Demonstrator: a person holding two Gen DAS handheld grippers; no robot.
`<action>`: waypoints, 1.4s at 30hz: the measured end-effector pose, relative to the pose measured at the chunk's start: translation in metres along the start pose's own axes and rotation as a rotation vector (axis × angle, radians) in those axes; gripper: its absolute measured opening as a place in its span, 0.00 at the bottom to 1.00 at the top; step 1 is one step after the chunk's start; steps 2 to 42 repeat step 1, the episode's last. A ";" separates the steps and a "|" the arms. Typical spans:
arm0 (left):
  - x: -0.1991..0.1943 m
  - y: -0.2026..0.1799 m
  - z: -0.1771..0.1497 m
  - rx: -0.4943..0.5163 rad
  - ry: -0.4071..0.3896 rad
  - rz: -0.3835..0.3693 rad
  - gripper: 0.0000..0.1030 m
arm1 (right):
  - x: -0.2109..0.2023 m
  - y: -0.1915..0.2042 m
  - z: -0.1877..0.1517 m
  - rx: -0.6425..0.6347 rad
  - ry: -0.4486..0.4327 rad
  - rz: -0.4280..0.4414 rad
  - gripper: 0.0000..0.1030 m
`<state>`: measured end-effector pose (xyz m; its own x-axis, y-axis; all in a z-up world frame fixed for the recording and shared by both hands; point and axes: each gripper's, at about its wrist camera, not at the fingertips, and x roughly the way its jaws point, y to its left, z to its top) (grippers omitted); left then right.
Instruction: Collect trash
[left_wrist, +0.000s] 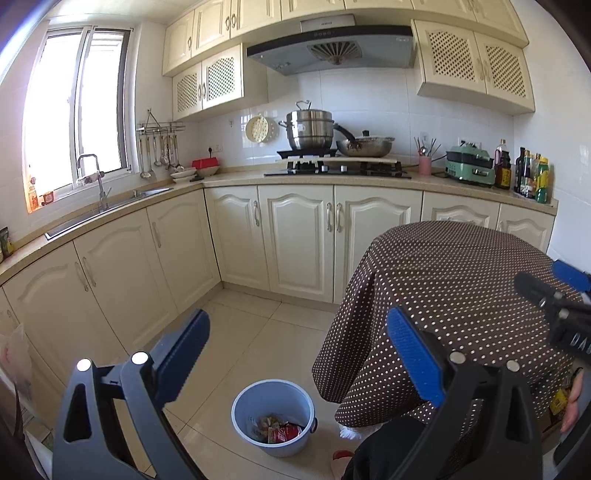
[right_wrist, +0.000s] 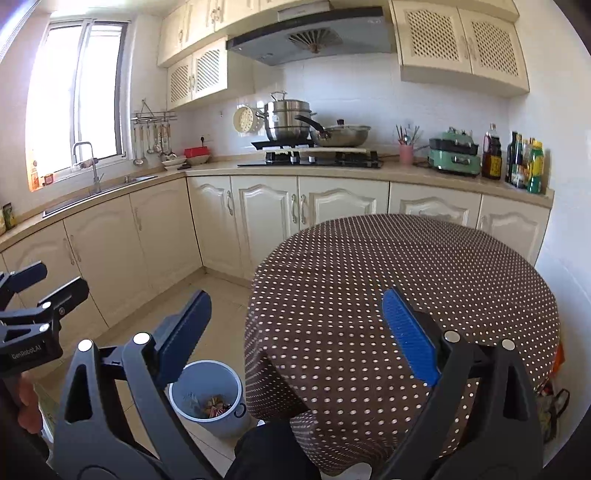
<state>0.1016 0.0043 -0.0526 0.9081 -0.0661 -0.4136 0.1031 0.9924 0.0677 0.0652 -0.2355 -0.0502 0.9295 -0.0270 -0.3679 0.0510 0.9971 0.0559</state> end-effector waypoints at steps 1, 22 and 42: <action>0.009 0.000 -0.003 0.005 0.018 0.010 0.92 | 0.006 -0.010 0.002 0.006 0.011 -0.012 0.89; 0.009 0.000 -0.003 0.005 0.018 0.010 0.92 | 0.006 -0.010 0.002 0.006 0.011 -0.012 0.89; 0.009 0.000 -0.003 0.005 0.018 0.010 0.92 | 0.006 -0.010 0.002 0.006 0.011 -0.012 0.89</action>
